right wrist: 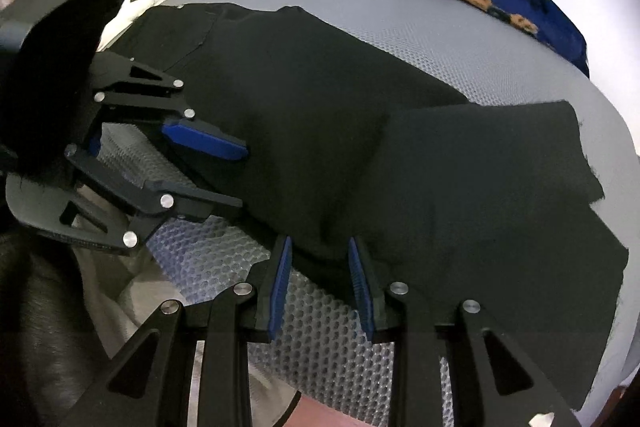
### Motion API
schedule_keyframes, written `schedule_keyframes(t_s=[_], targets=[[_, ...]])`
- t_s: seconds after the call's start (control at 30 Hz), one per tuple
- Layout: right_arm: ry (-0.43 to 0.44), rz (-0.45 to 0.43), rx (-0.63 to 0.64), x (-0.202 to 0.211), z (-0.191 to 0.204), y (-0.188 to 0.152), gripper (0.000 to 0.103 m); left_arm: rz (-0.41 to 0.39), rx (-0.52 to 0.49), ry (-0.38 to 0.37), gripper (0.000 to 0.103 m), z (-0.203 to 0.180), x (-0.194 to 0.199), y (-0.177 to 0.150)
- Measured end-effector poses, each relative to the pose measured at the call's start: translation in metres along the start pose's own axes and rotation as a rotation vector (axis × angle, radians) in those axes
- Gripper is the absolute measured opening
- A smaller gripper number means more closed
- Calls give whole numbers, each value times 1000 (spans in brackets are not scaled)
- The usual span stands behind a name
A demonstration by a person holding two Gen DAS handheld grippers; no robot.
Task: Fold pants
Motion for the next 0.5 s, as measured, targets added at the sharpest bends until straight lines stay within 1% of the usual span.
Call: schedule_keyframes(t_s=[0.17,0.27,0.4,0.43,0.5], targets=[[-6,-4,54,-1,7,4,29,-32,58,-1,37,13,5,7],[-7,2,73,-6,8,8,29,-30,93,-16,37,19,1,7],[-12,19,111,-12,11,10,29,-30,115,-29,37,23,0,6],[-15,19,112,-12,10,11,26,-31,114,-30,37,23,1,5],[-20,20,99,-13,5,13,17,-31,108,-42,37,22,3,4]])
Point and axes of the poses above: each gripper's, at about its wrist camera, not at the fingertips, and x roughly against the way its jaws point, z to its left, y to its top, the point moved 8 cm from there along -x, roughly the way its jaws point, and after that the axes turned 1 degree about x, right-handed, at the moved point
